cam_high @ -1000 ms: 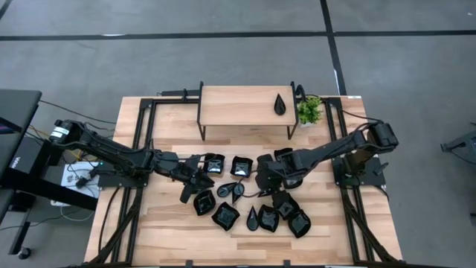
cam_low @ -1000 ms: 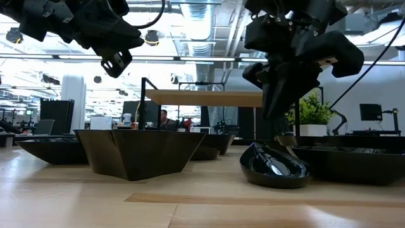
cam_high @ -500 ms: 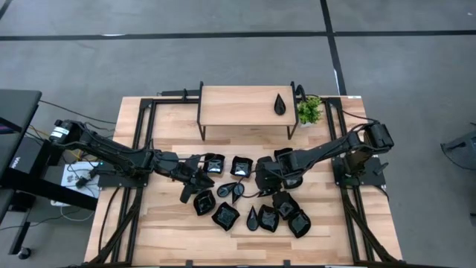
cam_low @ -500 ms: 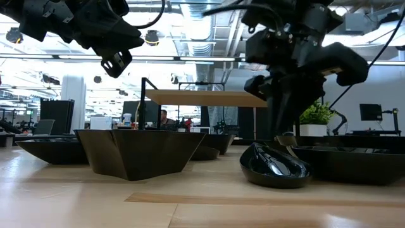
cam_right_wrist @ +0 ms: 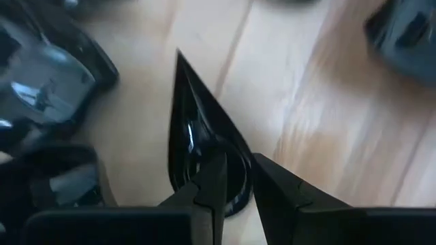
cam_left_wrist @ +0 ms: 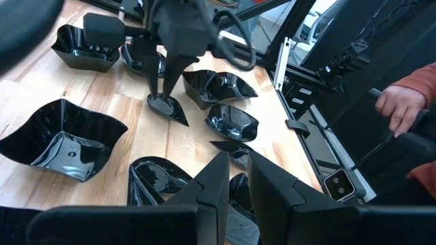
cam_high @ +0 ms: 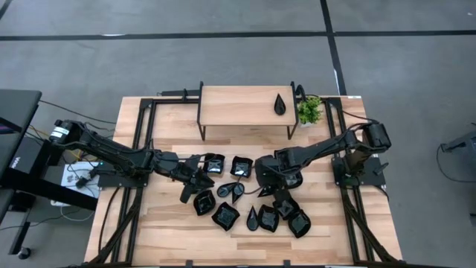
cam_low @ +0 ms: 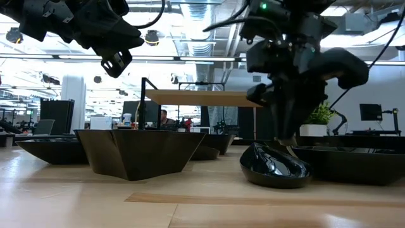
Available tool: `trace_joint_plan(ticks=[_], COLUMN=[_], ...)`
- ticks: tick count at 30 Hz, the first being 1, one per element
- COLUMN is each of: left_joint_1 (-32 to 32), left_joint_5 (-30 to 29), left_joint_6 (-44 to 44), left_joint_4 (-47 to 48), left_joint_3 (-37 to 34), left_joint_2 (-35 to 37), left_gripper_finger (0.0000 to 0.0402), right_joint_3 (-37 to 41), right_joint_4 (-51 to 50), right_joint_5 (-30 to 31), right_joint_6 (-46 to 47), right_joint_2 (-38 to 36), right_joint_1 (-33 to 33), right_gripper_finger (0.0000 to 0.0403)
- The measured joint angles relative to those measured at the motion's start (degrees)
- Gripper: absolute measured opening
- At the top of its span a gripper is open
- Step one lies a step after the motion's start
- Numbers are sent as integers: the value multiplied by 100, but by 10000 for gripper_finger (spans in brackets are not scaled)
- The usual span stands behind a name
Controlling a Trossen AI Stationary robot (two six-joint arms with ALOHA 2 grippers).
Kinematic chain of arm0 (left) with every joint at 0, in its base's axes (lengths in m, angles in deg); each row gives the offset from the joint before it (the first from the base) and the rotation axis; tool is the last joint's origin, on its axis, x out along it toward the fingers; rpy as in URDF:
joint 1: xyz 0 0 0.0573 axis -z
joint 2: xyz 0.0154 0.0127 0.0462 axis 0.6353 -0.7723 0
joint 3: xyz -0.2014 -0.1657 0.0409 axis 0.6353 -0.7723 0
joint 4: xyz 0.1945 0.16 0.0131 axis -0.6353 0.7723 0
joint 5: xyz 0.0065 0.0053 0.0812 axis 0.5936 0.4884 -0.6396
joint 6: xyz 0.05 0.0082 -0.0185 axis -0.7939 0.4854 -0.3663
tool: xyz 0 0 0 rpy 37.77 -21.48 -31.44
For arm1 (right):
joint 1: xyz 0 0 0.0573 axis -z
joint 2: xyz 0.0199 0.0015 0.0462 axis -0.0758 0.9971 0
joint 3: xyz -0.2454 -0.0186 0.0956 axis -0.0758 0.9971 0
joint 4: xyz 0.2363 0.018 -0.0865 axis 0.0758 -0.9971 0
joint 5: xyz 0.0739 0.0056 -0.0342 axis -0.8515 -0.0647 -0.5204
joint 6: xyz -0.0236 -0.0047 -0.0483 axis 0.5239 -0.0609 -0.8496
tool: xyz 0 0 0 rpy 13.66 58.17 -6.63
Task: Pick & Place Mini shaped plates
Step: Stack the black drop shaped plate on top of the black drop shaped plate on the shelf
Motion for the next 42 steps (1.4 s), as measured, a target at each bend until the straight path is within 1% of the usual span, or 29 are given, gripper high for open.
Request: trace_joint_plan(ticks=[10, 31, 42], left_joint_1=[0, 0, 0], left_joint_5=[0, 0, 2], left_joint_6=[0, 0, 0], left_joint_4=[-30, -37, -37], left_joint_3=[0, 0, 0], left_joint_2=[0, -2, -2], left_gripper_finger=[56, 56, 56], right_joint_3=[-1, 2, 2], right_joint_4=[204, 3, 5], right_joint_5=[-1, 6, -1], right_joint_6=[-66, -417, -451], right_joint_2=[231, 240, 240], right_joint_1=[4, 132, 195], right_gripper_finger=[65, 65, 65])
